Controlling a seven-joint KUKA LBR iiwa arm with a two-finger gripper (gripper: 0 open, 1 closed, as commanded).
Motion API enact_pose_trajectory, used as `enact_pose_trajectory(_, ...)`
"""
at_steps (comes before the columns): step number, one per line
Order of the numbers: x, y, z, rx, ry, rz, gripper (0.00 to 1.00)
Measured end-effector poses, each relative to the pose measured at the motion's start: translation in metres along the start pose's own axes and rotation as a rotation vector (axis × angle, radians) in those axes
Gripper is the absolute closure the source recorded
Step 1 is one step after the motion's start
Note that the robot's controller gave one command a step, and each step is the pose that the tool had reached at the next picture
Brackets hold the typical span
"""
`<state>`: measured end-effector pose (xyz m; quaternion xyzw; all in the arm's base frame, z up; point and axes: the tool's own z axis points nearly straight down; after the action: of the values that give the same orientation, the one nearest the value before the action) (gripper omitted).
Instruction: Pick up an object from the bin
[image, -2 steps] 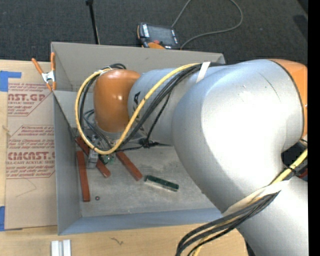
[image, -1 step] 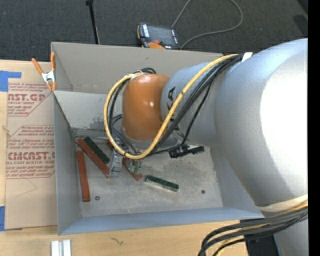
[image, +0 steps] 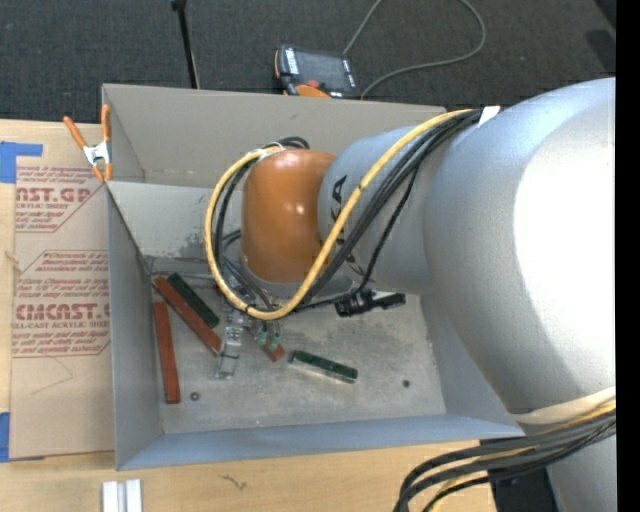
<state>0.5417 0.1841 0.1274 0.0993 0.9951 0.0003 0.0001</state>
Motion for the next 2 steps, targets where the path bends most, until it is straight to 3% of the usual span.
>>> enact_pose_trajectory(1, 0.0, -0.014, 0.062, 0.004, 0.005, 0.007, 0.0)
enact_pose_trajectory(2, -0.052, -0.01, 0.058, 0.001, 0.004, 0.02, 0.0)
